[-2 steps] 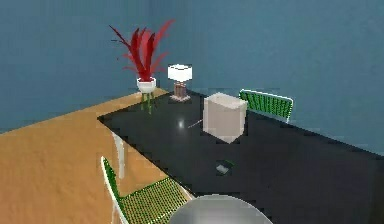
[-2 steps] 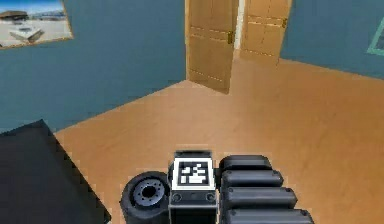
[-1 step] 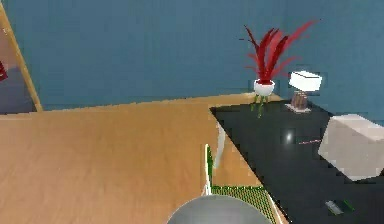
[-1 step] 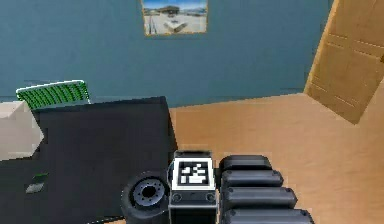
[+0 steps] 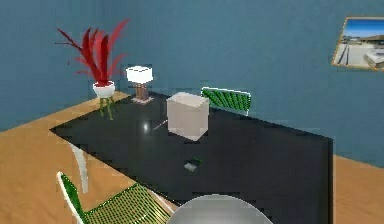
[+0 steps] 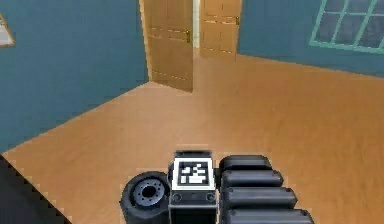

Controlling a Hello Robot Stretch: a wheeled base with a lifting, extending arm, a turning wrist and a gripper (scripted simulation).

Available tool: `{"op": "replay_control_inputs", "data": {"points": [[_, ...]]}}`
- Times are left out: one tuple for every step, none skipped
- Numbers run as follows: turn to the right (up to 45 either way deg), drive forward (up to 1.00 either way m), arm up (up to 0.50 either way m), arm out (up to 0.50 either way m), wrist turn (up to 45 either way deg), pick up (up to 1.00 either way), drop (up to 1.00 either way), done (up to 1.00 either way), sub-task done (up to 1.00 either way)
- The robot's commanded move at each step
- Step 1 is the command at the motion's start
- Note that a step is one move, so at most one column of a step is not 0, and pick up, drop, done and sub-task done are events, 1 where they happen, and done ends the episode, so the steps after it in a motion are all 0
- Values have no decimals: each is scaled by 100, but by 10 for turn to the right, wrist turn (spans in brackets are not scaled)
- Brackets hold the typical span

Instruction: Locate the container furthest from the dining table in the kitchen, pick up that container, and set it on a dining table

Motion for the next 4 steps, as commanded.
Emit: {"op": "replay_control_inputs", "data": {"points": [[420, 0, 0, 0, 0, 0, 0, 0, 0], [0, 25, 0, 0, 0, 0, 0, 0, 0], [-450, 0, 0, 0, 0, 0, 0, 0, 0], [-450, 0, 0, 0, 0, 0, 0, 0, 0]]}}
